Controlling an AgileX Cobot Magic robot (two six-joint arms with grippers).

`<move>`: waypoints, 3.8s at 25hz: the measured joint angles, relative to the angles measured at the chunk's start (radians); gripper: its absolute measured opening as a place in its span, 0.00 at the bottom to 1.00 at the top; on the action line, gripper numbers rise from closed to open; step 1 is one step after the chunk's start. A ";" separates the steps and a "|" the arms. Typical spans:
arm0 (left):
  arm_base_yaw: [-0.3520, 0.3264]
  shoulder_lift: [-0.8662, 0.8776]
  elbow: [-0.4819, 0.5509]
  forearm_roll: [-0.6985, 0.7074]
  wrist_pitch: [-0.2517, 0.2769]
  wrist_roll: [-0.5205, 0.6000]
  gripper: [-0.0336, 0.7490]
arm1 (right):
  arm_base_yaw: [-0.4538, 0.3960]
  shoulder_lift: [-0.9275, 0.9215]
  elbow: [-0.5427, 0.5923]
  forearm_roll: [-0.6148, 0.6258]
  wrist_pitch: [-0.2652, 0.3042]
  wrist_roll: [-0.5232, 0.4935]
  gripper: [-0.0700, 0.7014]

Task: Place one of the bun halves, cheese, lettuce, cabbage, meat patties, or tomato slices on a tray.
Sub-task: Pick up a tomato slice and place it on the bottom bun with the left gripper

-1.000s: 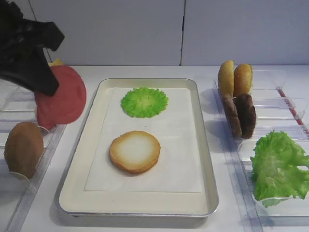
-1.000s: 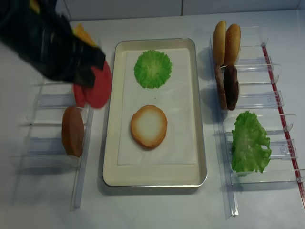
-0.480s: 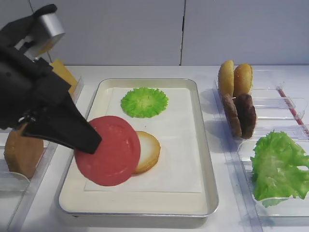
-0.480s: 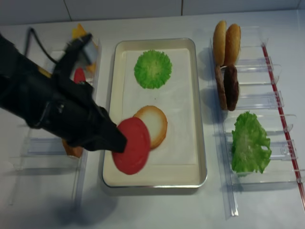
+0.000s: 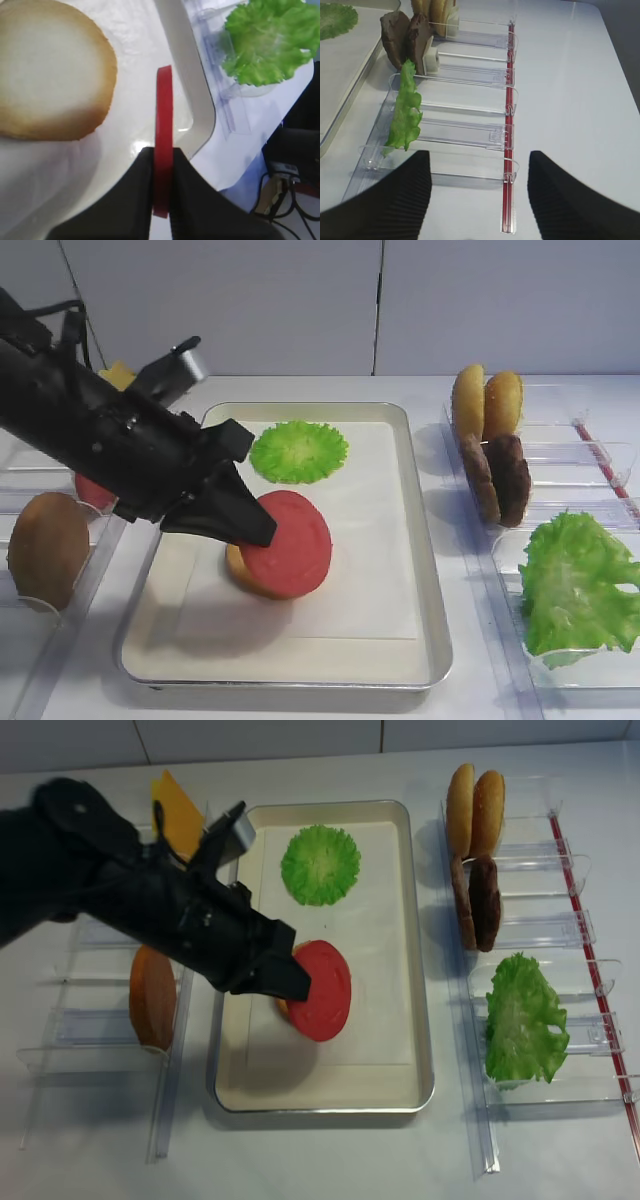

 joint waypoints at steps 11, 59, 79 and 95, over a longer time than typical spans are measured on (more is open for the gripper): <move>0.008 0.112 0.000 -0.169 -0.122 0.069 0.09 | 0.000 0.000 0.000 0.000 0.000 0.000 0.67; 0.095 0.176 -0.004 -0.193 0.018 -0.021 0.09 | 0.000 0.000 0.000 0.000 0.000 -0.002 0.67; 0.103 0.214 -0.004 -0.226 -0.004 0.003 0.09 | 0.000 0.000 0.000 0.000 0.000 -0.002 0.67; 0.103 0.269 -0.007 -0.228 0.014 -0.003 0.09 | 0.000 0.000 0.000 0.000 0.000 0.000 0.67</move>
